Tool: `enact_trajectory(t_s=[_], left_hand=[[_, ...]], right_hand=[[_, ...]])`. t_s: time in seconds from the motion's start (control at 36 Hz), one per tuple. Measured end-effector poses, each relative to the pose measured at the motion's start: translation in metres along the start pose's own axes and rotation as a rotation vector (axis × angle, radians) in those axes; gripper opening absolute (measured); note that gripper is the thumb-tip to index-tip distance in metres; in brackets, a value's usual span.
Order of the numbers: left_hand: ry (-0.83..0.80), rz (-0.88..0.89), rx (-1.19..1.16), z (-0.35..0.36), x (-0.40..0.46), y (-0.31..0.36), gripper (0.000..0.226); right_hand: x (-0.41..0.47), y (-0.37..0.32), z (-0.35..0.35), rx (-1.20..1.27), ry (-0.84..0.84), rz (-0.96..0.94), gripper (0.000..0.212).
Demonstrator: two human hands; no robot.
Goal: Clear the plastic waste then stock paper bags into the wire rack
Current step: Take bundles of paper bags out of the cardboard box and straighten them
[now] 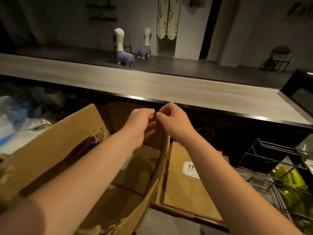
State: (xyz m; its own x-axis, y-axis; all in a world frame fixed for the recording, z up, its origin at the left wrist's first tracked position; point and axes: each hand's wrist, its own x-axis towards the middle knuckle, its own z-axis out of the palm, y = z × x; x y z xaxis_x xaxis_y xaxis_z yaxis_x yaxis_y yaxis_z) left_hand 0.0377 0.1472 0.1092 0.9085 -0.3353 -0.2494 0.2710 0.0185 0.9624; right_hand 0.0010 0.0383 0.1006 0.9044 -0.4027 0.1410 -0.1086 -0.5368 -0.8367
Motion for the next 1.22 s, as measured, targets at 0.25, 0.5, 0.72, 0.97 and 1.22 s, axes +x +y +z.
enact_trajectory(t_s=[0.25, 0.5, 0.72, 0.97, 1.22], left_hand=[[0.204, -0.497, 0.134, -0.161, 0.041, -0.046, 0.025], [0.083, -0.682, 0.381, -0.223, 0.063, -0.064, 0.029], [-0.235, -0.612, 0.975, -0.229, 0.068, -0.078, 0.034], [-0.277, -0.497, 1.018, -0.224, 0.08, -0.074, 0.038], [-0.324, -0.568, 1.064, -0.225, 0.079, -0.072, 0.043]], right_hand=[[0.015, -0.047, 0.111, -0.385, -0.49, -0.038, 0.03], [0.026, -0.036, 0.215, -0.821, -0.771, 0.072, 0.054], [0.007, 0.03, 0.241, -1.016, -0.76, 0.086, 0.094], [-0.004, 0.05, 0.25, -1.157, -0.808, 0.034, 0.098], [0.006, 0.052, 0.244, -1.133, -0.861, 0.02, 0.089]])
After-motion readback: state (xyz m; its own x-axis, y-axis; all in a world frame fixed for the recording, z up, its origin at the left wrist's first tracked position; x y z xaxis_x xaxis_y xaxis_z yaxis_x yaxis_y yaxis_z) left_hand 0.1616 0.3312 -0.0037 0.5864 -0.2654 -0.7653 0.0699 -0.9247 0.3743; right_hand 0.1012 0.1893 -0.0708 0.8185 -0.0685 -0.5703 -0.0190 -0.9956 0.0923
